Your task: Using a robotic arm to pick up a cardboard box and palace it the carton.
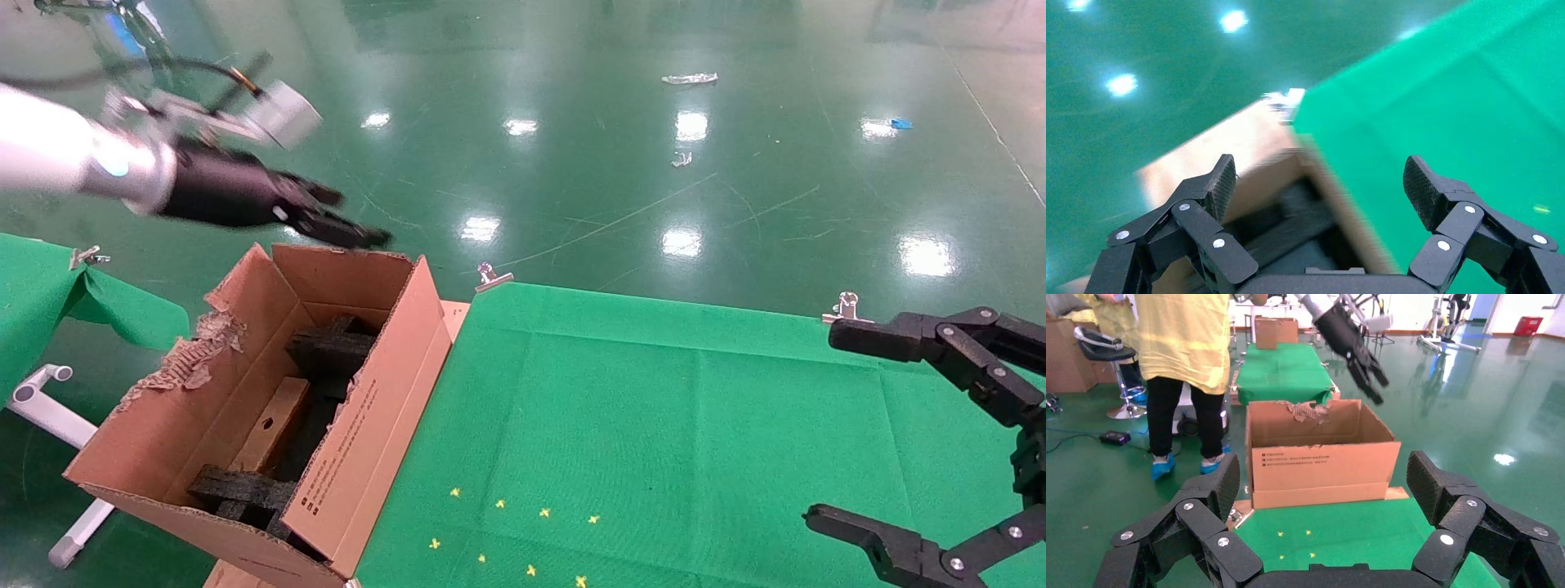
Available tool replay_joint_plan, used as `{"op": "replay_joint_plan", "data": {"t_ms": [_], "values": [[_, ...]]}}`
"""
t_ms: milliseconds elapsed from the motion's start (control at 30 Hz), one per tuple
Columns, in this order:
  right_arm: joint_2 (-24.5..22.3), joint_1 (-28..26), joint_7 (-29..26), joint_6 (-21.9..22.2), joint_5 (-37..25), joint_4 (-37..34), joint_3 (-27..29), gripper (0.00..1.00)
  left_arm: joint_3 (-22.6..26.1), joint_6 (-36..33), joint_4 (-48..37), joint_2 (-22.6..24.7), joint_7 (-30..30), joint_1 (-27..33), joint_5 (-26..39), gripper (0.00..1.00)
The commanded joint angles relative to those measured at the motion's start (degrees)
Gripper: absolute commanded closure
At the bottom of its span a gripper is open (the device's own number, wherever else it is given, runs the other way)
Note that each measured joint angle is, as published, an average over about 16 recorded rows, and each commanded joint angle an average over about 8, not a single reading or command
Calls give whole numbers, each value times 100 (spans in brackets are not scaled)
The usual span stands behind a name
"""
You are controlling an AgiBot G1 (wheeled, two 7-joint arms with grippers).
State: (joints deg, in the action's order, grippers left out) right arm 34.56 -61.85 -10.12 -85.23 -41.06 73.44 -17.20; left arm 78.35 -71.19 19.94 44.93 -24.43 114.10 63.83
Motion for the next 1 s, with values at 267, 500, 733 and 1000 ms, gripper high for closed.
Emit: {"op": "replay_joint_plan", "data": {"t_ms": [267, 500, 733, 1000], "values": [[-1, -1, 1, 1, 2, -1, -3, 0, -1164, -271, 1001, -185, 255, -981, -410, 0], [-2, -2, 2, 1, 3, -1, -5, 0, -2063, -480, 1775, -328, 453, -1738, -727, 0], [-2, -2, 3, 2, 4, -1, -7, 0, -2958, -688, 2545, -470, 649, -2493, -1043, 0], [-3, -3, 5, 3, 6, -1, -9, 0, -3992, -929, 3436, -635, 876, -3365, -1407, 0]]}}
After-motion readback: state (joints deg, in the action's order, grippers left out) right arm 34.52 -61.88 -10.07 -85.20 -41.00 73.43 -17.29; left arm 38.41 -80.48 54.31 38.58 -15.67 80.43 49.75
